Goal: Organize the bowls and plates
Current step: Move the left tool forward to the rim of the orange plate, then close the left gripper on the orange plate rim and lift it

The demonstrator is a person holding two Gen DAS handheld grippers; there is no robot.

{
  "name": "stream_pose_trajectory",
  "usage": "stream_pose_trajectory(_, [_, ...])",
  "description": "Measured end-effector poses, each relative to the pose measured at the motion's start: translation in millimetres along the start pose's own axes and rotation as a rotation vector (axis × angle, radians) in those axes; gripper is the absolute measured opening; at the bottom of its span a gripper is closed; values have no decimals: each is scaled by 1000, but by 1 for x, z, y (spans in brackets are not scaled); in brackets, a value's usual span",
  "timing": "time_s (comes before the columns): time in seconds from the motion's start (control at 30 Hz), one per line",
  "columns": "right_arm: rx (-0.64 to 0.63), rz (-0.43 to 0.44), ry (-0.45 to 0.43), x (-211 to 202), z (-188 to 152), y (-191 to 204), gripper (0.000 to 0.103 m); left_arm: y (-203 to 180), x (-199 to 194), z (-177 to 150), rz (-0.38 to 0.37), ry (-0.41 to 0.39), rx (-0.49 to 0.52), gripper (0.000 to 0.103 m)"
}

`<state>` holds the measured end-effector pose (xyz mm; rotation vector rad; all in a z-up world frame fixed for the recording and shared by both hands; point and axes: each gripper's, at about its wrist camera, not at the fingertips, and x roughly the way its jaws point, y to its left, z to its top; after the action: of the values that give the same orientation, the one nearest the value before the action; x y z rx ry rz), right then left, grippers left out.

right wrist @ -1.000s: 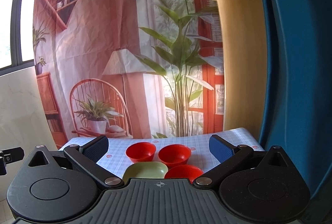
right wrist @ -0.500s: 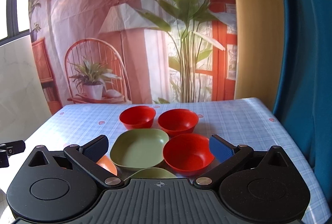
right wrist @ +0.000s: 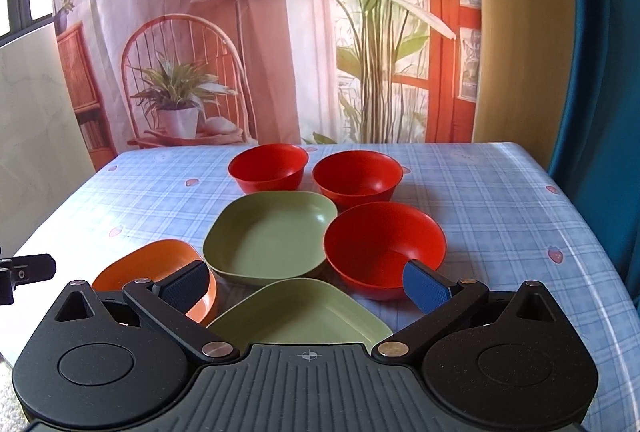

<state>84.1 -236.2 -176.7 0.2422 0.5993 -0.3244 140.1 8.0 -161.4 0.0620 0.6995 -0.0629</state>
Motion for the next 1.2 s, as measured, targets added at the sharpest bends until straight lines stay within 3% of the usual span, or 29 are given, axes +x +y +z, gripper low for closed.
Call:
stream_pose_trajectory(0.43, [-7, 36, 59, 26, -4, -4, 101, 3, 33, -3, -41, 82, -50, 103])
stream_pose_trajectory(0.8, [-72, 126, 111, 49, -3, 16, 77, 16, 56, -8, -119, 157, -159, 101])
stream_pose_trajectory(0.97, [-88, 161, 133, 59, -3, 23, 69, 22, 70, -13, -150, 205, -212, 88])
stream_pose_trajectory(1.2, [-141, 221, 160, 73, -1, 39, 47, 25, 83, -21, -217, 244, -250, 62])
